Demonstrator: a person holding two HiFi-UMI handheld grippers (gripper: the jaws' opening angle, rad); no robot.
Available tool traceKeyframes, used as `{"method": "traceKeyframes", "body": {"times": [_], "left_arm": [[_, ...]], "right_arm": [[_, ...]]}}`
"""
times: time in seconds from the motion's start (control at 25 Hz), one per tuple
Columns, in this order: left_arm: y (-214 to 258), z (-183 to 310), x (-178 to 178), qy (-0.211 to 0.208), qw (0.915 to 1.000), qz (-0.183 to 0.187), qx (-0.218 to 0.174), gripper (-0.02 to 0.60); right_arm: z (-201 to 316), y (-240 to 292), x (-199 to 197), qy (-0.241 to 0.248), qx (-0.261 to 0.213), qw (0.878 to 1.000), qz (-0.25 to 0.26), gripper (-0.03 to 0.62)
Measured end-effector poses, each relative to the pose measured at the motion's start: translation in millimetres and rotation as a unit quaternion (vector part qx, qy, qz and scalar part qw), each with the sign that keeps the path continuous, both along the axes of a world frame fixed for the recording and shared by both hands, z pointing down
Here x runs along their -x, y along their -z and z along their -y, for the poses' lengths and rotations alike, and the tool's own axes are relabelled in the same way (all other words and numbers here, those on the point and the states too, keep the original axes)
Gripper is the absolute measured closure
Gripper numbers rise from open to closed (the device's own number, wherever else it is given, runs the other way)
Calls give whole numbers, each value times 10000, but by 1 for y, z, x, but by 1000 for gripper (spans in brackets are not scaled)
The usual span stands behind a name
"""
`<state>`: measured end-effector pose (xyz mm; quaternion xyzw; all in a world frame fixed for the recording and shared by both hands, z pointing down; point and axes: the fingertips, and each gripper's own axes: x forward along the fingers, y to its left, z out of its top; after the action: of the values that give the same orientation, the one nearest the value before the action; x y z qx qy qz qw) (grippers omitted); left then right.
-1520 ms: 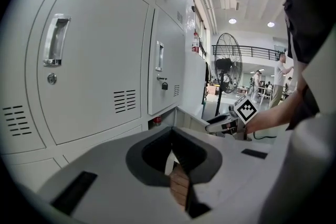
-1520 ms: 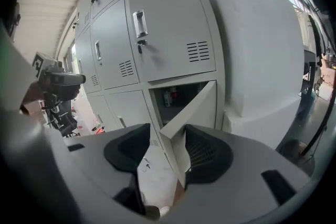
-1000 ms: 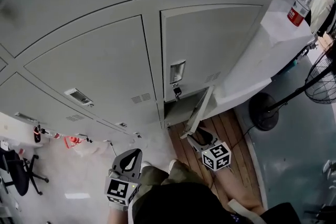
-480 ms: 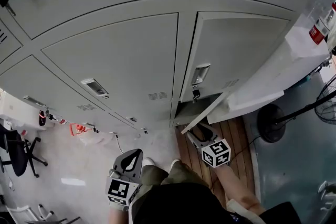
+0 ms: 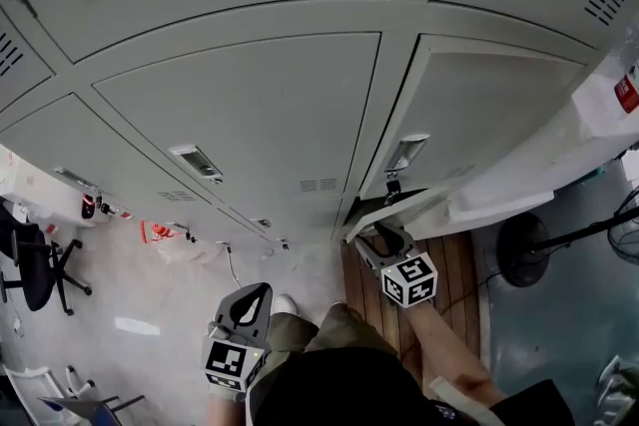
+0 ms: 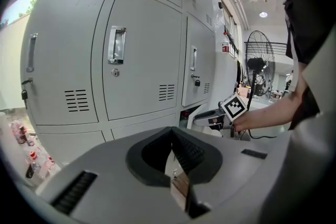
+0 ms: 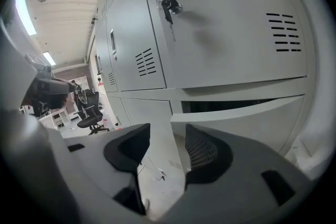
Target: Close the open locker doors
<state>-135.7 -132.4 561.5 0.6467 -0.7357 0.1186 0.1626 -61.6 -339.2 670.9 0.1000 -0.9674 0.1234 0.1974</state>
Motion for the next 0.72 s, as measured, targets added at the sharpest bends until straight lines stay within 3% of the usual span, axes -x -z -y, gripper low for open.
{"method": "traceKeyframes", "body": {"times": [0.72], "left_arm": [[-5,13,15,299,9995,18,-43,574]], "right_arm": [[28,-3,44,147,-178,9997,90,359]]}}
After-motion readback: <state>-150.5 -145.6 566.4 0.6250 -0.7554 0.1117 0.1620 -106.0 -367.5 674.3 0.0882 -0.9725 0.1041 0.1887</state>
